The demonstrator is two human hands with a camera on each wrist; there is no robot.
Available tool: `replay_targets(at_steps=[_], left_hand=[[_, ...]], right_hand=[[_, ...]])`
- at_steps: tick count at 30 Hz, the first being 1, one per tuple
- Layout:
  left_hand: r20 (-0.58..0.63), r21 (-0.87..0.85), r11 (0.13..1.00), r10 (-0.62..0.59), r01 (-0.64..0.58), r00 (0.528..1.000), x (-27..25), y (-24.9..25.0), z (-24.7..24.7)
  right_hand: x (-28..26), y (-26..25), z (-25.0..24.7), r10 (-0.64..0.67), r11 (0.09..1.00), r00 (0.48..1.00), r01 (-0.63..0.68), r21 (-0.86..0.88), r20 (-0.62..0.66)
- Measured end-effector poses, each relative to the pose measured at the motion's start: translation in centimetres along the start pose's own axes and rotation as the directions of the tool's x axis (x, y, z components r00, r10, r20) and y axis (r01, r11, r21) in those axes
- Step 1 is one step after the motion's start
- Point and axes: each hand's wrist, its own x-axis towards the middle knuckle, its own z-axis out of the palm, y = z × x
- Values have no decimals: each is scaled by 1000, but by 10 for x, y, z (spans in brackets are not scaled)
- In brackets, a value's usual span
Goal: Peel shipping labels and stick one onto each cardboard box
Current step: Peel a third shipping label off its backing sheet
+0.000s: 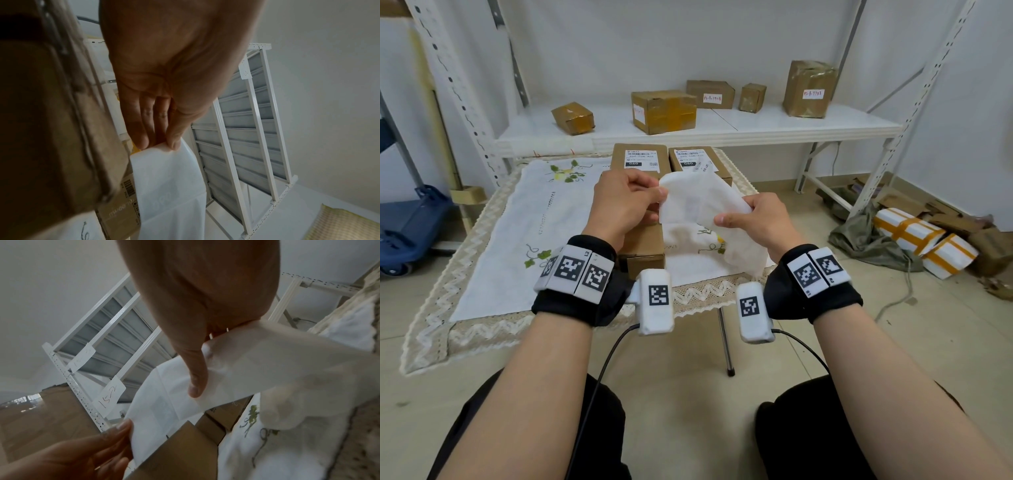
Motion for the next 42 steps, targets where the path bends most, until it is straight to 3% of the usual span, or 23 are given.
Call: replay_targets(at_steps=[6,29,35,42], left_hand=[[-4,33,999,6,-5,1000,0,-1,1],[-32,91,992,87,-83,996,1,0,-7],[61,99,979,174,-179,983,-3,3,-8],[156,211,959,158,-189,975,-4,0,-1]], right_hand=[[5,2,1,27,993,999,-32,-112,-45],[10,4,1,30,995,989,-43,-85,-143],[2,-1,8,-60,997,995,55,-57,-82],[-5,-9,9,-133,987,988,140,74,-82]])
